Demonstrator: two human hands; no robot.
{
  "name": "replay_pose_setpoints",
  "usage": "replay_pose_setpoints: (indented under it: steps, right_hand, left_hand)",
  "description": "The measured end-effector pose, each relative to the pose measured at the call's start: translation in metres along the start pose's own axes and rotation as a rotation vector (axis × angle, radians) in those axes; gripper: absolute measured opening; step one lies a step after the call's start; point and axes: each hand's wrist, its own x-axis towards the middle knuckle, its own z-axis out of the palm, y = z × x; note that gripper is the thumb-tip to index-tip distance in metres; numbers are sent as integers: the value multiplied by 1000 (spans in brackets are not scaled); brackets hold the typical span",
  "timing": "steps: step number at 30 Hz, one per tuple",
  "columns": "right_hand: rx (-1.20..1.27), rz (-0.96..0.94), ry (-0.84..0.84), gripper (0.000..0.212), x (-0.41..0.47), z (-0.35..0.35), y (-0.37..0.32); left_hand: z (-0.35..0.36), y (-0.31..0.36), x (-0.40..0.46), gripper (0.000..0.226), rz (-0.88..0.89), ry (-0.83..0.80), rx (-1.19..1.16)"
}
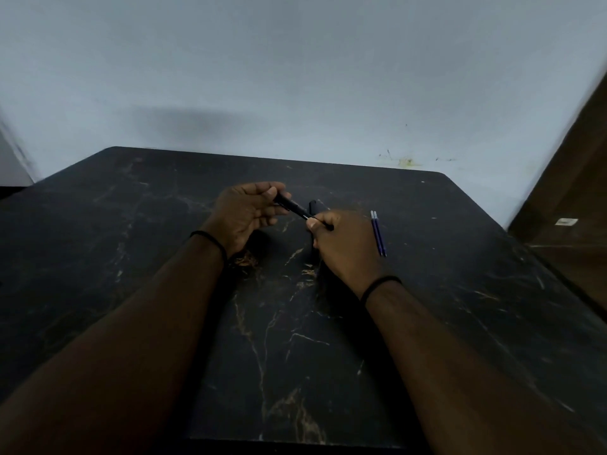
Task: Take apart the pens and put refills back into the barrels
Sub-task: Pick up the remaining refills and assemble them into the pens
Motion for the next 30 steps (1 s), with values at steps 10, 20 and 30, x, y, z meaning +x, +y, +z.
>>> replay_pose_setpoints:
  steps: [10,20,30]
  right_hand:
    - [55,37,27,19,1,4,4]
    - [-61,-28,78,23,-2,8,-1]
    - [-236,187,231,15,0,-10,2]
  left_hand:
    - [-1,-3,1,19,43,-14,46]
    - [5,-7,1,19,72,11,5]
    - [16,-10,2,29,63,183,128]
